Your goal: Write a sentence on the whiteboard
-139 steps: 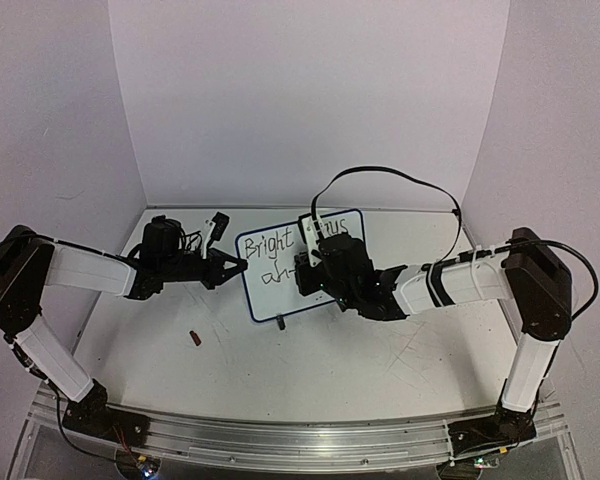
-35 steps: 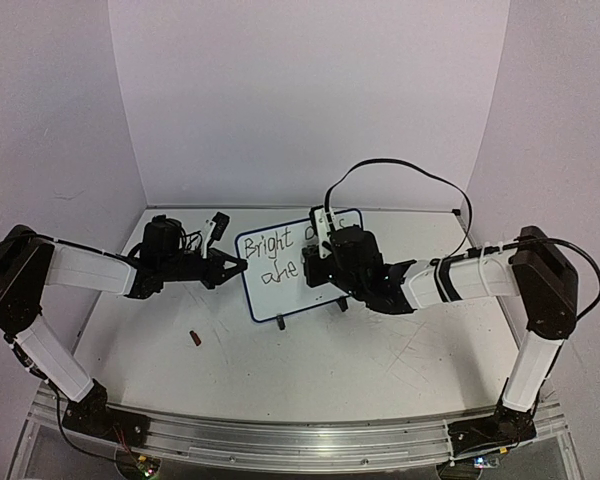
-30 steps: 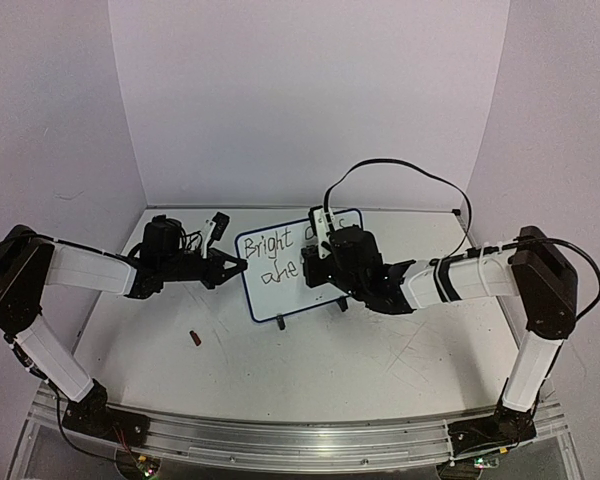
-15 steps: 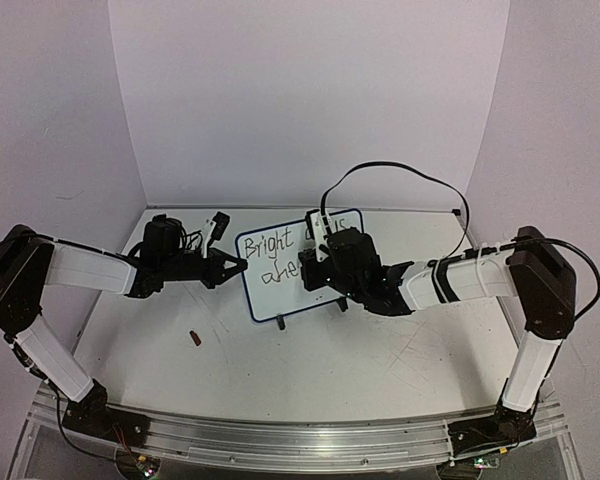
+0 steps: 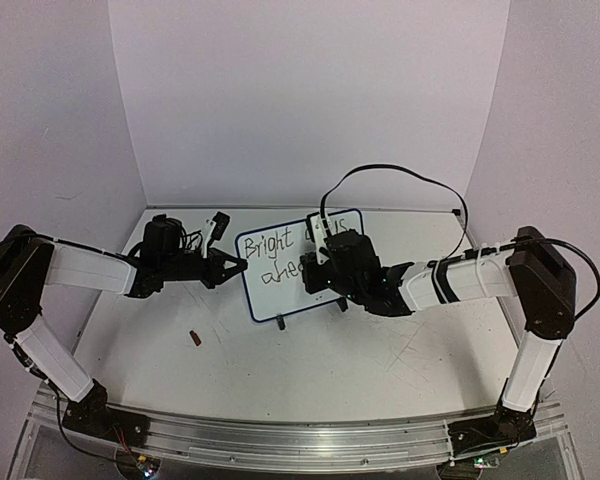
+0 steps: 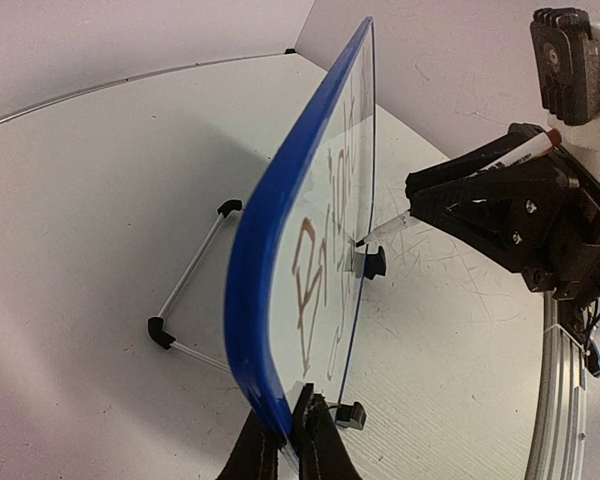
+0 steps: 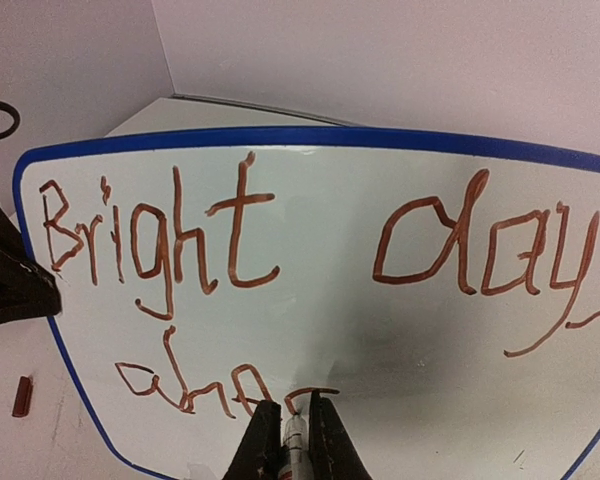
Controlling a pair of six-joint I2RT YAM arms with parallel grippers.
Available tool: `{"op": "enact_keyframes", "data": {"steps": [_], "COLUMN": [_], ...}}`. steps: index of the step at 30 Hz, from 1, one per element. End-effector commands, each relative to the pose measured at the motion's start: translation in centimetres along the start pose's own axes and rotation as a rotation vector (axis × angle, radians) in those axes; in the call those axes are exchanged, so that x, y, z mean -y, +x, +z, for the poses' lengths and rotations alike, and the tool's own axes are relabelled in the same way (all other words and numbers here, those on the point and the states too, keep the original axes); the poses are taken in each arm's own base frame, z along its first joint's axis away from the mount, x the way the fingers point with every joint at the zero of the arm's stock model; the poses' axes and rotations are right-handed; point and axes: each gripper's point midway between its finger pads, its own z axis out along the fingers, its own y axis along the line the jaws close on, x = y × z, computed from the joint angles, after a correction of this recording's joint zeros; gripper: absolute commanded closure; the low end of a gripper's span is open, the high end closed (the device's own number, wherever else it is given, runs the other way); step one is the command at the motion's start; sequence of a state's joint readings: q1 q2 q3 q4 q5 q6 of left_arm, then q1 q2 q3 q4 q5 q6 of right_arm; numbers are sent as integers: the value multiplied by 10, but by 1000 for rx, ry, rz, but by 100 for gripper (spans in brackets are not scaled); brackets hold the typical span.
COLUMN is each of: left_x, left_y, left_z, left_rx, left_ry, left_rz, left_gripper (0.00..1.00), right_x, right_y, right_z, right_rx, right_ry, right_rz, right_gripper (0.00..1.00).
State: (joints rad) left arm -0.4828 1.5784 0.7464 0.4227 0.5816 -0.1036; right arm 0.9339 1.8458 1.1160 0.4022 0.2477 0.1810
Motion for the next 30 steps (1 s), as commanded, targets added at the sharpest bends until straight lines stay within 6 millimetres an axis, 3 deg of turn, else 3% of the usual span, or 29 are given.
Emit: {"op": "enact_keyframes", "data": {"steps": [1,14,30], "left_x": [-29,-29,-29], "left_y": [2,2,3], "left_z": [-1,-1,-1], "left_rx": [-20,-21,-23], "left_ry": [-135,-134,-136], "left_rz": [63,64,66], "left_gripper": [100,100,100], "right_x": [12,17,19], "right_y": [-1,-38,-52], "right_z": [-2,-8,-13], "right_rx": [12,121,153], "right_ry": [67,102,109], "right_rz": [-8,9,6], "right_gripper": [100,100,100]}}
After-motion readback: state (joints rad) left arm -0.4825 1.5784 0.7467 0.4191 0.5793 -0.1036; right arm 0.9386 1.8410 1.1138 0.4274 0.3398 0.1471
